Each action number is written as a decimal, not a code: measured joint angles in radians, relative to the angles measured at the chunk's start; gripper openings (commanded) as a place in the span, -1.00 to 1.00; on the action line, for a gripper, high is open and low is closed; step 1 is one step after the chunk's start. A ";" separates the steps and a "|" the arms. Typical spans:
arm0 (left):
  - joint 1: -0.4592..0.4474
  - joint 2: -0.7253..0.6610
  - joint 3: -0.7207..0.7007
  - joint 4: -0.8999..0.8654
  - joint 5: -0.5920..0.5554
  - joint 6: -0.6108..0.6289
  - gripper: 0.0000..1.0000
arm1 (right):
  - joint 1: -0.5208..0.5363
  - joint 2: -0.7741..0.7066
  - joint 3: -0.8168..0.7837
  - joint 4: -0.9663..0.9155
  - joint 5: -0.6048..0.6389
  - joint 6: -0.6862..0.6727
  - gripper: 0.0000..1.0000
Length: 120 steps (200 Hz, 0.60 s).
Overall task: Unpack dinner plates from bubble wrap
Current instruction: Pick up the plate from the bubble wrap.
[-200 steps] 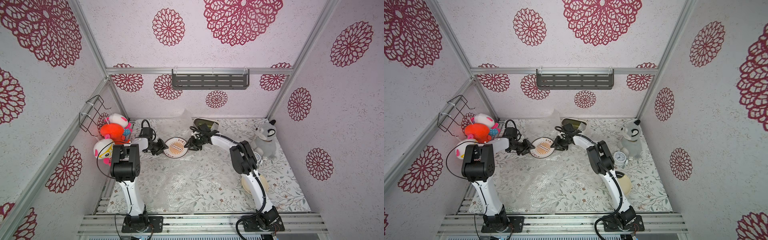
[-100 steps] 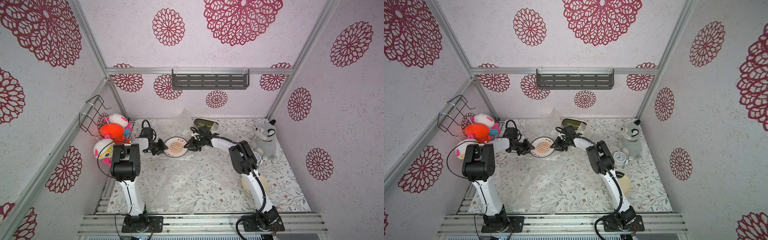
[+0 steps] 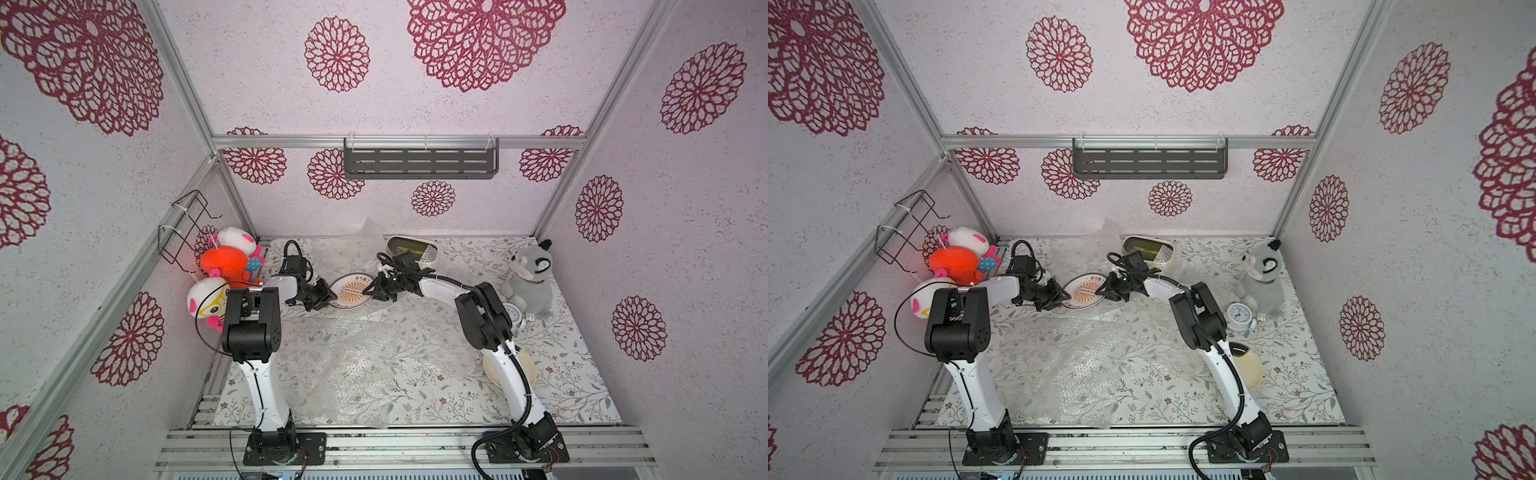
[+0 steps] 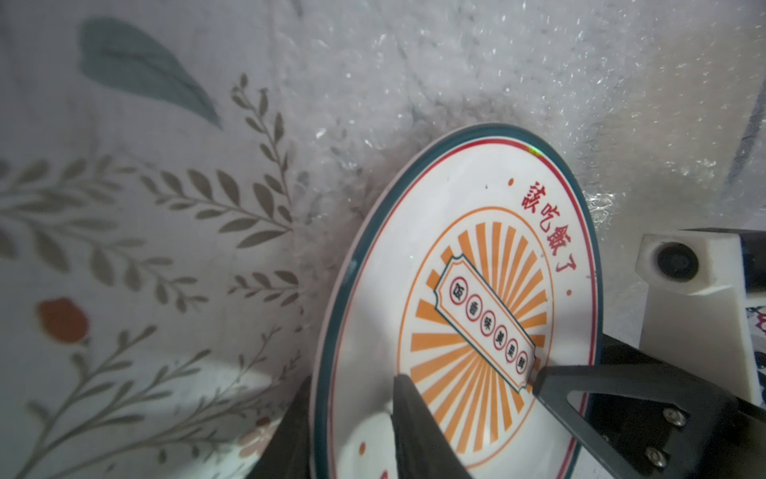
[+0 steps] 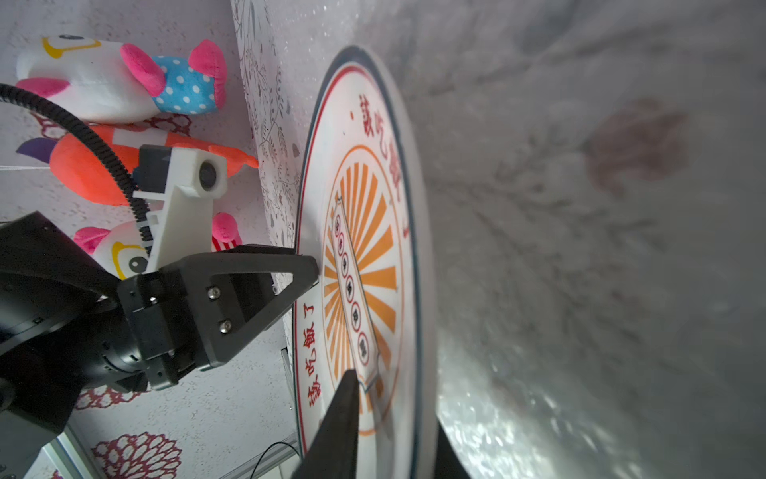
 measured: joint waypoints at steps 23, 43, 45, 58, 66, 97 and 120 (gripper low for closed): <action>0.000 0.002 0.000 0.000 0.006 0.001 -0.35 | 0.002 0.000 0.000 0.001 0.001 0.010 -0.75; 0.003 0.003 0.002 -0.002 0.011 0.004 -0.32 | 0.001 0.000 0.001 0.017 -0.003 0.017 -0.82; 0.003 0.003 0.003 -0.002 0.011 0.005 -0.32 | 0.001 -0.001 0.001 0.019 -0.003 0.016 -0.83; 0.005 0.005 0.006 -0.005 0.014 0.006 -0.26 | 0.001 -0.002 0.001 0.023 -0.001 0.019 -0.85; 0.006 0.005 0.009 -0.009 0.015 0.009 -0.24 | 0.001 -0.002 0.001 0.024 -0.001 0.022 -0.86; 0.011 0.005 0.015 -0.022 0.023 0.016 -0.12 | 0.005 -0.002 0.001 0.028 0.002 0.035 -0.87; 0.018 0.004 0.017 -0.024 0.029 0.015 -0.01 | 0.010 -0.002 0.001 0.032 0.008 0.044 -0.88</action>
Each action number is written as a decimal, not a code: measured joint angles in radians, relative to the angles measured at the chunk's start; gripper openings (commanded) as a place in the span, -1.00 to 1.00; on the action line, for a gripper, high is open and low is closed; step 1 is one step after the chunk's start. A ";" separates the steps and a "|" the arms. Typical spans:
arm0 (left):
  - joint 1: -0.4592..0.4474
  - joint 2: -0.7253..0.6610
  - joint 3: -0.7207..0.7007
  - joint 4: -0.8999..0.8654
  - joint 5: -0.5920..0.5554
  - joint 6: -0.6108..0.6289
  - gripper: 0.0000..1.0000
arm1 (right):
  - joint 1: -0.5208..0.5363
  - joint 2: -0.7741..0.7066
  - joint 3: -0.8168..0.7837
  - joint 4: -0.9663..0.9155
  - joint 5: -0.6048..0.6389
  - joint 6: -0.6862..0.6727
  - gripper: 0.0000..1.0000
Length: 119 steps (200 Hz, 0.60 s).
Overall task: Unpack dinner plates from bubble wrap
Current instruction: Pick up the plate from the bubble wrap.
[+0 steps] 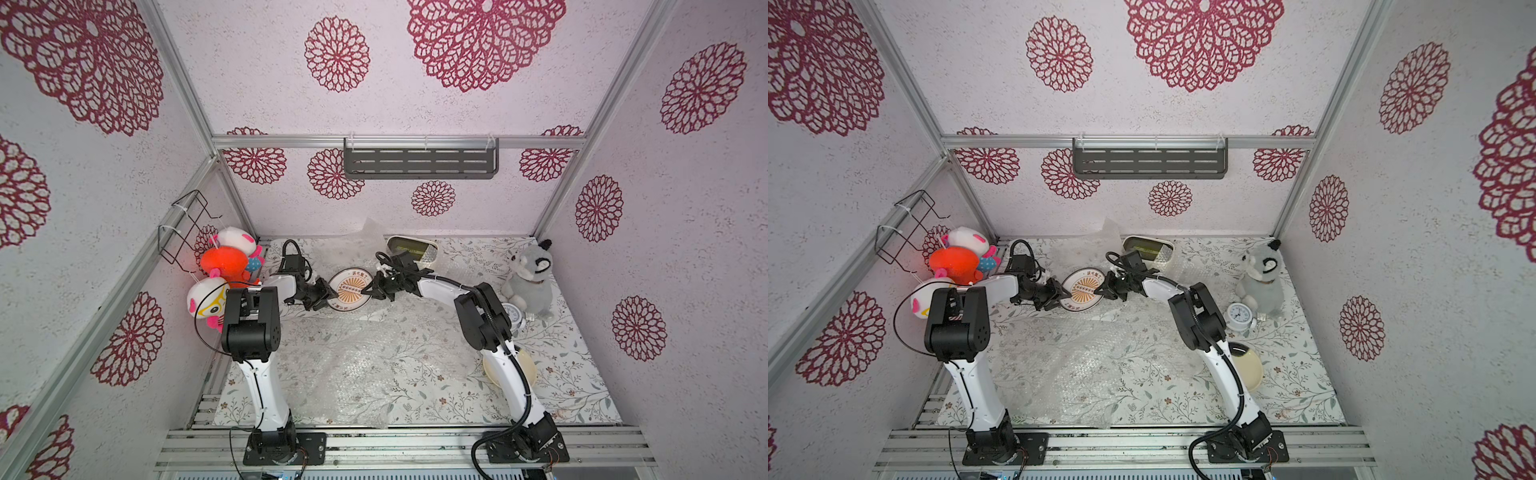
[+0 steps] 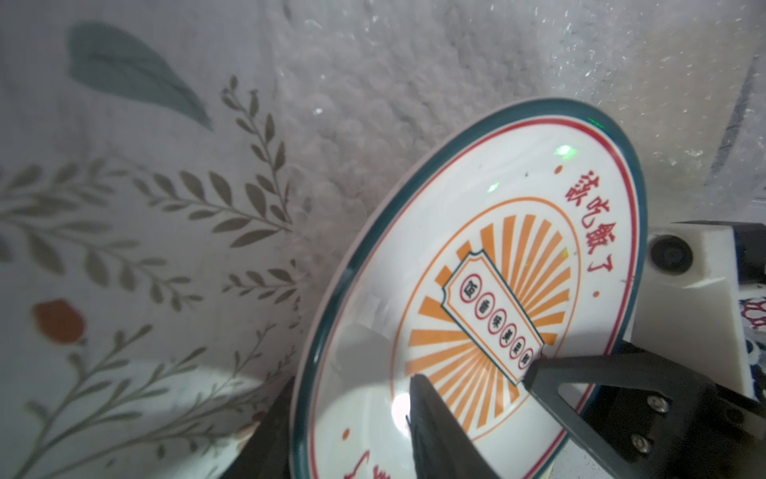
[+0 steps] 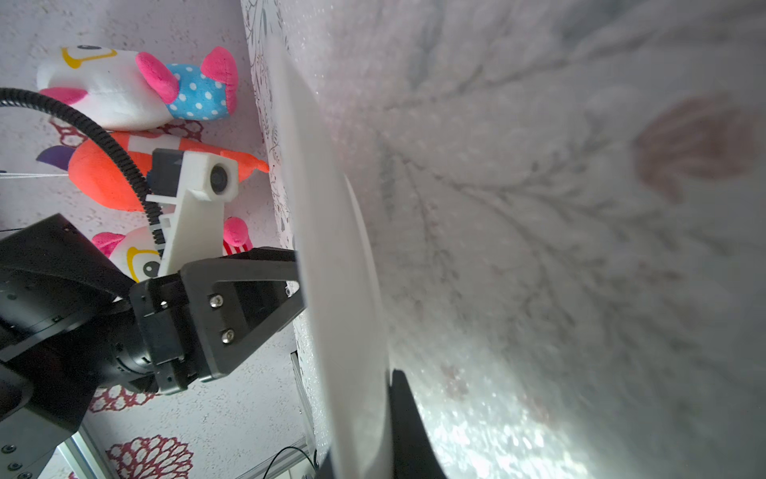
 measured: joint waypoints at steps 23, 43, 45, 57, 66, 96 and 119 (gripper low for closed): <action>0.003 -0.004 0.000 0.000 0.009 -0.001 0.13 | 0.005 0.000 0.000 0.003 0.003 0.007 -0.89; 0.004 -0.010 0.000 -0.003 0.009 -0.001 0.27 | 0.009 0.000 0.000 0.004 0.005 0.009 -0.89; 0.005 -0.010 0.000 -0.004 0.009 -0.003 0.27 | 0.009 0.000 0.000 0.005 0.006 0.009 -0.89; 0.005 -0.012 0.002 -0.007 0.011 -0.003 0.31 | 0.011 0.000 0.000 0.006 0.011 0.009 -0.90; 0.005 -0.012 0.005 -0.010 0.012 -0.003 0.33 | 0.011 0.000 0.000 0.006 0.013 0.009 -0.90; 0.006 -0.012 0.011 -0.019 0.014 -0.005 0.51 | 0.013 0.000 0.000 0.006 0.019 0.010 -0.90; 0.006 -0.015 0.017 -0.021 0.015 -0.004 0.68 | 0.013 0.000 0.000 0.007 0.020 0.010 -0.91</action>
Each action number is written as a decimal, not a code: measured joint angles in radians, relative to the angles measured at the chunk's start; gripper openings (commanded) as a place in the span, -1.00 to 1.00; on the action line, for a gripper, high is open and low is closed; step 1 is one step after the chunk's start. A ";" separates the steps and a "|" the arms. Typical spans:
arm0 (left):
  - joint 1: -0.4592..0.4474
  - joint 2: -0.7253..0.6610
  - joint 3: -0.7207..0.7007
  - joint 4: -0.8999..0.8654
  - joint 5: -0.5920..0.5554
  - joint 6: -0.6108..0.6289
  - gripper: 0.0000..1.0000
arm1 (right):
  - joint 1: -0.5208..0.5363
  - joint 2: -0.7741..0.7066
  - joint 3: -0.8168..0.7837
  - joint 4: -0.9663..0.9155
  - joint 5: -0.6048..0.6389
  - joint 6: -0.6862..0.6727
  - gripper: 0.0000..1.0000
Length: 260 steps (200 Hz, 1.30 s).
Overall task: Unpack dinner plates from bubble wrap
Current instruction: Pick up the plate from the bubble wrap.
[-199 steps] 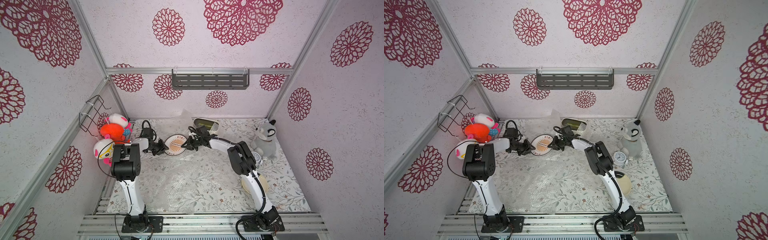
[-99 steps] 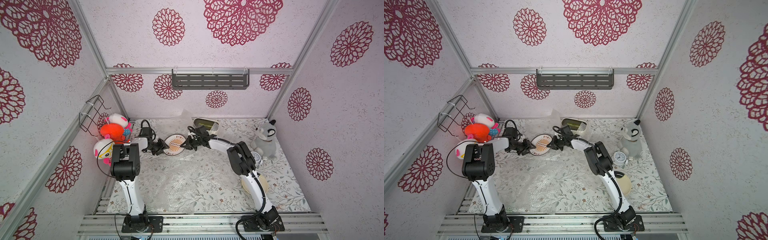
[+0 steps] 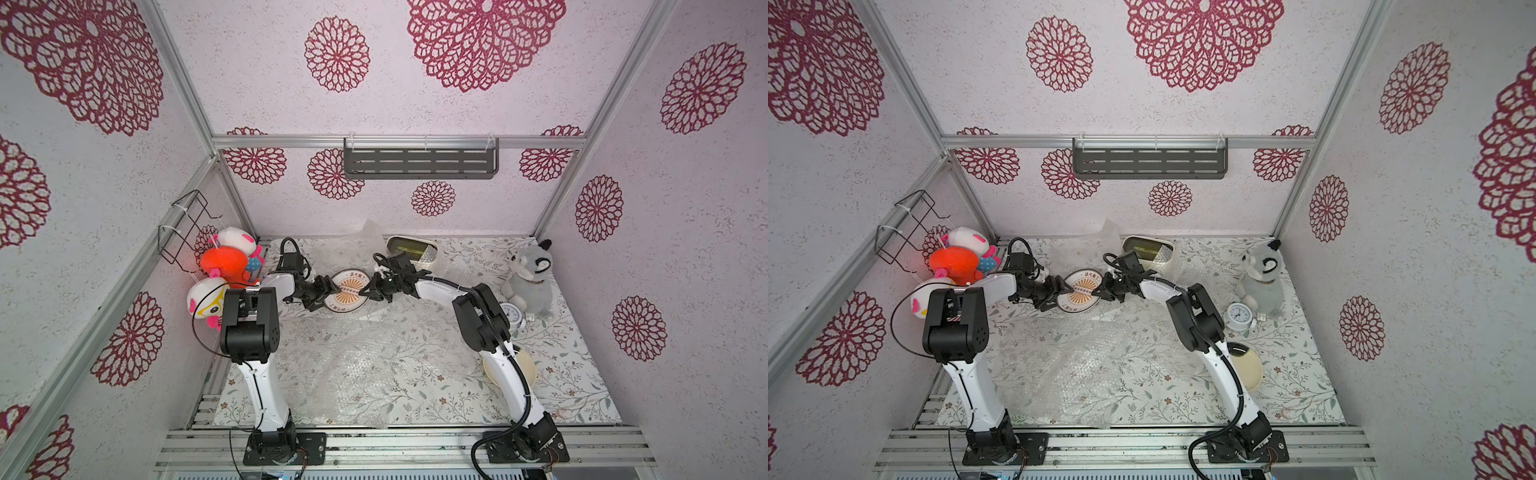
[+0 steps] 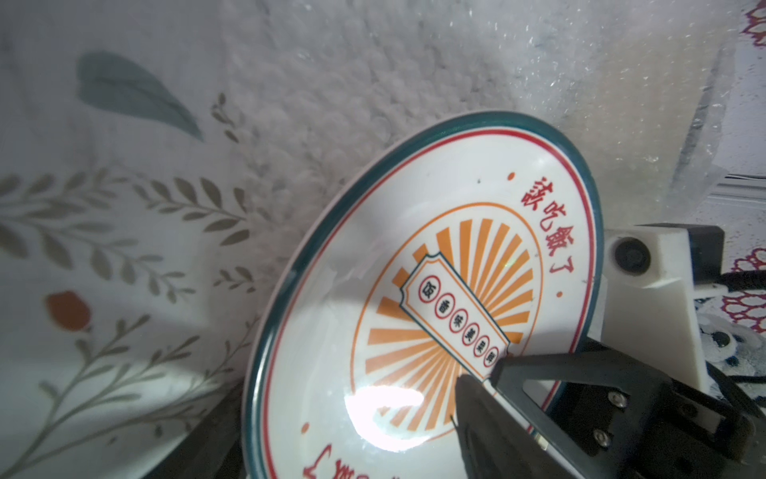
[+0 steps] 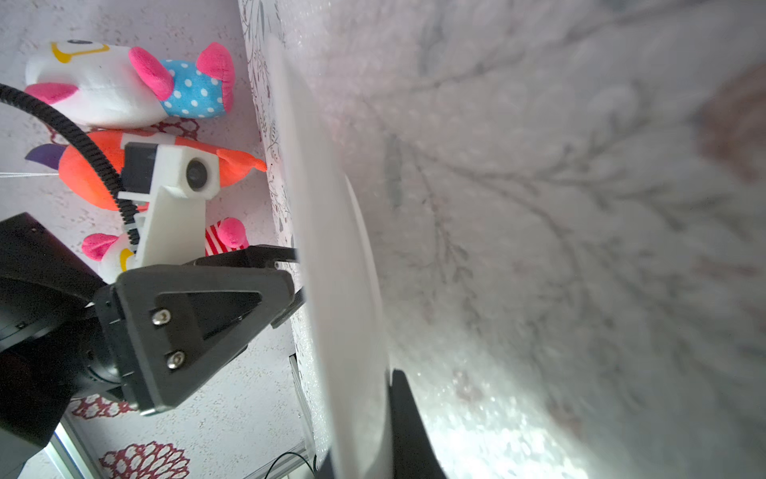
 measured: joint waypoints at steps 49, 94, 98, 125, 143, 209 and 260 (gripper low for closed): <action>0.000 -0.012 0.002 -0.014 -0.002 0.005 0.89 | 0.000 0.000 0.000 0.002 0.002 0.001 -0.92; 0.002 -0.030 0.002 -0.034 -0.008 0.009 0.96 | 0.000 0.000 0.000 0.016 0.003 0.016 -0.92; 0.002 -0.032 0.002 -0.035 -0.010 0.010 0.95 | 0.000 0.000 0.000 0.017 0.003 0.018 -0.92; 0.005 -0.051 0.002 -0.044 -0.018 0.011 0.96 | 0.000 0.000 0.000 0.021 0.003 0.019 -0.92; 0.008 -0.076 0.003 -0.047 -0.022 0.011 0.95 | 0.000 0.000 0.000 0.021 0.003 0.019 -0.92; 0.021 -0.151 0.015 -0.065 -0.029 0.012 0.95 | 0.000 0.000 0.000 0.021 0.003 0.018 -0.93; 0.035 -0.217 -0.003 -0.069 -0.029 0.012 0.95 | 0.000 0.000 0.000 0.020 0.002 0.018 -0.94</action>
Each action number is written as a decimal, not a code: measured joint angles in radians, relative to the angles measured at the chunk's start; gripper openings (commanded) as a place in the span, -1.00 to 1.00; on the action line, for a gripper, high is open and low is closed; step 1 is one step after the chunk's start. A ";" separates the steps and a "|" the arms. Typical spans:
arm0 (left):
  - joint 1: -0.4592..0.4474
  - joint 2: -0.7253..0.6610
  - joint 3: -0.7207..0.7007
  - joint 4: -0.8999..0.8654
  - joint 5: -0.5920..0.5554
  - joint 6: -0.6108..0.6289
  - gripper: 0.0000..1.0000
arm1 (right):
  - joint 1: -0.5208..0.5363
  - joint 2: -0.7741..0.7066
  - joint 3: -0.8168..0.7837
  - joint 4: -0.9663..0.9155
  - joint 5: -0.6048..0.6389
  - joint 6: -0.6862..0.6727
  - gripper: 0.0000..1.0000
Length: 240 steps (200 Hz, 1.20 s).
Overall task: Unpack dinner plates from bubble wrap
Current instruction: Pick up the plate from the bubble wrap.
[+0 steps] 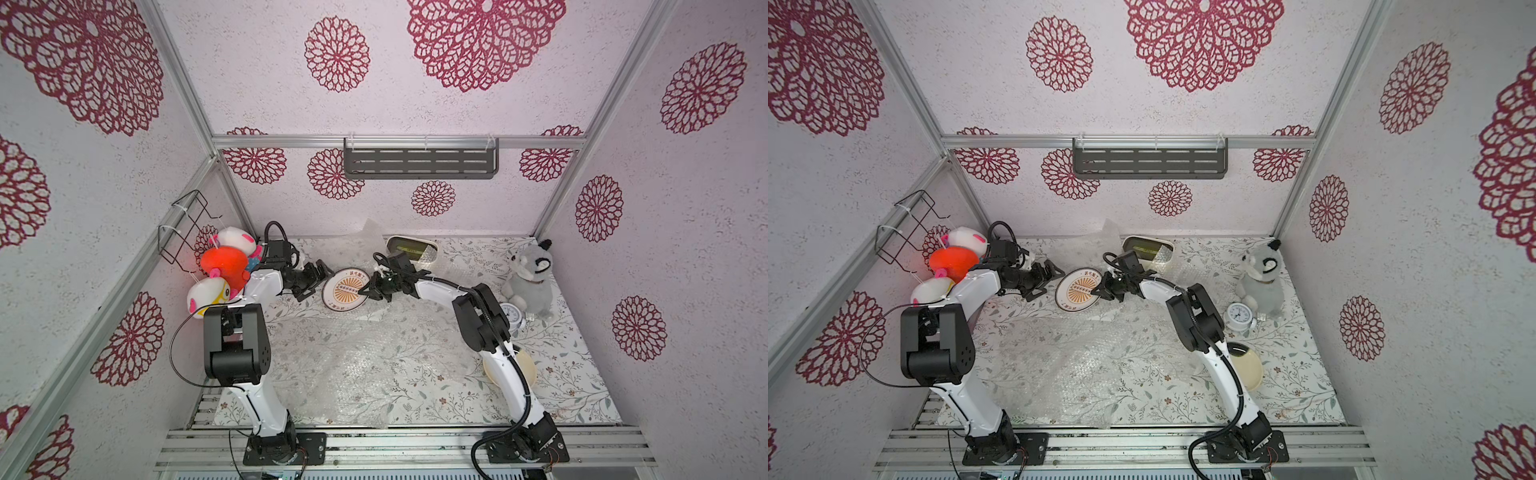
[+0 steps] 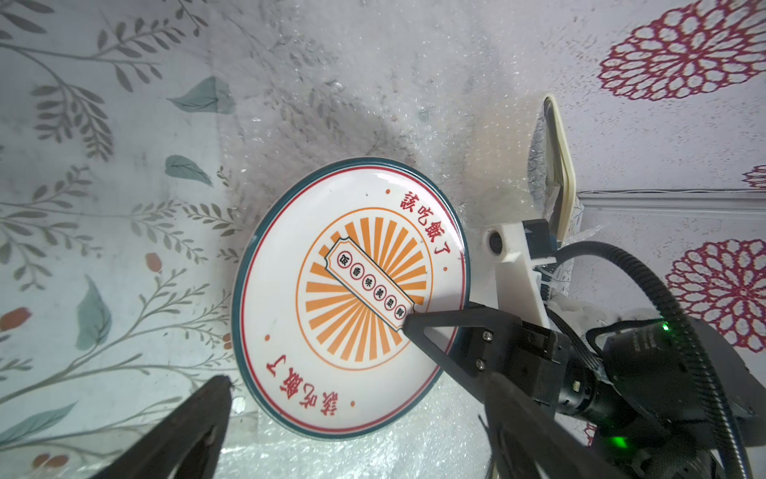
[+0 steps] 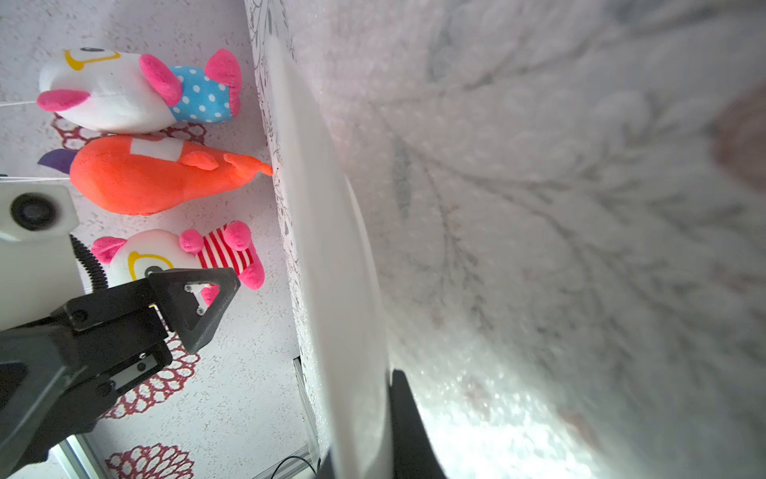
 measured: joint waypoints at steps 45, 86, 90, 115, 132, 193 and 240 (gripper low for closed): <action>0.010 -0.051 -0.040 -0.001 0.012 -0.005 0.96 | 0.000 -0.004 0.000 0.000 -0.001 0.000 -0.95; 0.012 -0.091 -0.049 -0.001 0.028 -0.014 0.96 | 0.000 -0.034 0.000 0.000 -0.004 0.001 -0.95; 0.012 -0.097 -0.049 -0.001 0.031 -0.017 0.96 | 0.000 -0.040 0.000 0.000 -0.004 0.001 -0.95; 0.013 -0.124 -0.063 0.008 0.039 -0.031 0.95 | 0.000 -0.071 0.000 0.002 -0.005 0.000 -0.96; 0.013 -0.135 -0.074 0.008 0.043 -0.042 0.96 | 0.000 -0.087 0.000 0.003 -0.006 0.001 -0.96; 0.013 -0.182 -0.080 0.003 0.056 -0.055 0.96 | -0.001 -0.128 0.000 -0.014 -0.013 -0.003 -0.96; 0.015 -0.239 -0.080 0.001 0.055 -0.058 0.96 | -0.009 -0.185 0.000 -0.078 -0.012 -0.043 -0.96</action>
